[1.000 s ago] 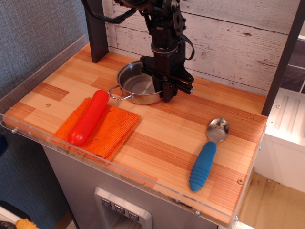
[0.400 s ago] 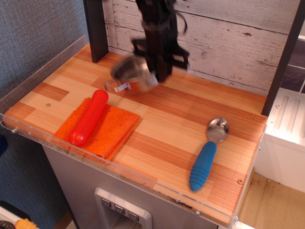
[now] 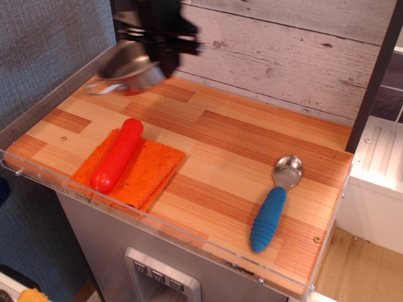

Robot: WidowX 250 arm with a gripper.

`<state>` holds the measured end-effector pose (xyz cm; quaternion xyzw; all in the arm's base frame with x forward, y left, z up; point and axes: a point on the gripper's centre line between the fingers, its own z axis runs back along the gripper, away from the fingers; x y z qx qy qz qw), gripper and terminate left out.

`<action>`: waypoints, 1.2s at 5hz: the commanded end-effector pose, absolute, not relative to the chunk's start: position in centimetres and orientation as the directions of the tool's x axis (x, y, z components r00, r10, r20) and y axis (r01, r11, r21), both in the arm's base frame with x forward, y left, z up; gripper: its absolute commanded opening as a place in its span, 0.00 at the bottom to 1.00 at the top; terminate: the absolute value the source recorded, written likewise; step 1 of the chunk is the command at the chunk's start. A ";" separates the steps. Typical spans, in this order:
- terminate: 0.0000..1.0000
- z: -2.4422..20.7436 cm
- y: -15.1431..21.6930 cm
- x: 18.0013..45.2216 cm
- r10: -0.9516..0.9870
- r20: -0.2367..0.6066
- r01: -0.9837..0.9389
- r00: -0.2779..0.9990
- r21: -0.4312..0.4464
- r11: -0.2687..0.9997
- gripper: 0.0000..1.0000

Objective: Move the pot to the left of the orange napkin

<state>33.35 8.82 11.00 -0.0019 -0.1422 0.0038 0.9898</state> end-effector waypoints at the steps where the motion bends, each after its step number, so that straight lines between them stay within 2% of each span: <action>1: 0.00 11.0 14.6 30.0 0.173 0.258 -0.203 0.951 0.094 0.975 0.00; 6: 0.00 5.0 16.1 32.7 0.152 0.138 -0.175 0.979 0.179 0.968 0.00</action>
